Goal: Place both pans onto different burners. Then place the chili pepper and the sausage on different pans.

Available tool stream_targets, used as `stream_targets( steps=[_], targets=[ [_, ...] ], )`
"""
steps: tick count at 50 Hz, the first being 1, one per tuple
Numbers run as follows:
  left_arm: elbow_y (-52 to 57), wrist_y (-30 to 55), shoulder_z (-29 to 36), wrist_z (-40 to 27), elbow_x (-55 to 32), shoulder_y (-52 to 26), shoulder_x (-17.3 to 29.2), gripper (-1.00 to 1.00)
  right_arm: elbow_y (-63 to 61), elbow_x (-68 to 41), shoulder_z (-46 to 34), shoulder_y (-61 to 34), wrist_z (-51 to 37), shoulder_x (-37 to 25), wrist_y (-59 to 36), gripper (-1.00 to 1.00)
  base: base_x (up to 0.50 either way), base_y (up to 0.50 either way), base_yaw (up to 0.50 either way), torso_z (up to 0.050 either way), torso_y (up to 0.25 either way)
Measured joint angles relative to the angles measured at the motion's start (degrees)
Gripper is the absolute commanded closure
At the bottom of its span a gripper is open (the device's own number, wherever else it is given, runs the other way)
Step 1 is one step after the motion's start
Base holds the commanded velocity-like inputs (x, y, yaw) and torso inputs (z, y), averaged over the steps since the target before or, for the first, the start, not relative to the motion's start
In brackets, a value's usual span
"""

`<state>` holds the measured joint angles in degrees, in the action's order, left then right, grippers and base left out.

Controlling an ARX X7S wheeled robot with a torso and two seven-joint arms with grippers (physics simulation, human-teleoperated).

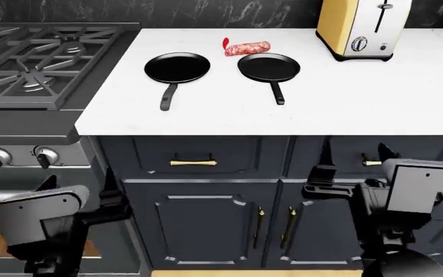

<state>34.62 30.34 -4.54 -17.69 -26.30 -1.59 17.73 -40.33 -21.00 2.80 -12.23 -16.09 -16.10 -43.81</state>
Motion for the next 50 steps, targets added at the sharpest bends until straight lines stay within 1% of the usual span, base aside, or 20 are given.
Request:
stream_targets(
  steps=[2, 5, 8, 13, 18, 24, 31, 39, 50],
  targets=[
    [3.30, 6.62, -3.52, -2.56, -5.26, -3.07, 2.31, -1.00, -2.68, -2.02, 1.59, -3.36, -0.93, -0.88, -5.99, -1.00, 0.00, 0.00, 0.00, 0.000, 0.000],
    [6.08, 17.24, -8.13, -7.69, -14.55, -9.81, 5.63, -1.00, -5.54, -4.85, 3.43, -9.23, -2.23, -2.08, -15.07, -1.00, 0.00, 0.00, 0.00, 0.000, 0.000],
    [6.77, 27.25, -10.78, -13.46, -23.44, -17.61, 8.56, -1.00, -7.14, -7.94, 4.59, -15.27, -3.85, -3.29, -23.05, -1.00, 0.00, 0.00, 0.00, 0.000, 0.000],
    [5.00, 39.73, -10.63, -22.58, -35.12, -29.71, 12.93, -1.00, -7.11, -15.69, 4.54, -24.09, -9.19, -6.43, -32.08, -1.00, 0.00, 0.00, 0.00, 0.000, 0.000],
    [2.10, 47.22, -7.85, -30.60, -44.04, -39.40, 16.77, -1.00, -6.21, -21.84, 2.60, -29.98, -13.58, -9.35, -37.19, -1.00, 0.00, 0.00, 0.00, 0.000, 0.000],
    [-0.76, 51.92, -4.24, -37.64, -51.90, -47.43, 19.92, -1.00, -5.37, -27.02, 1.16, -33.57, -15.91, -11.53, -39.68, -1.00, 0.40, 0.09, 0.00, 0.000, 0.000],
    [-3.07, 54.15, -0.89, -42.82, -58.27, -53.47, 21.93, -1.00, -4.59, -31.72, 1.29, -35.76, -17.49, -12.30, -41.43, -1.00, 0.50, 0.06, 0.00, 0.000, 0.000],
    [-4.47, 54.72, 1.90, -45.99, -62.83, -57.36, 23.25, -1.00, -3.80, -34.58, 0.68, -37.18, -18.77, -12.78, -42.00, -1.00, 0.50, 0.09, 0.00, 0.000, 0.000],
    [-5.17, 54.27, 4.45, -47.43, -65.34, -59.27, 24.42, -1.00, -2.95, -36.67, 0.26, -37.32, -20.05, -13.37, -41.71, -1.00, 0.50, 0.12, 0.00, 0.000, 0.000]
  ],
)
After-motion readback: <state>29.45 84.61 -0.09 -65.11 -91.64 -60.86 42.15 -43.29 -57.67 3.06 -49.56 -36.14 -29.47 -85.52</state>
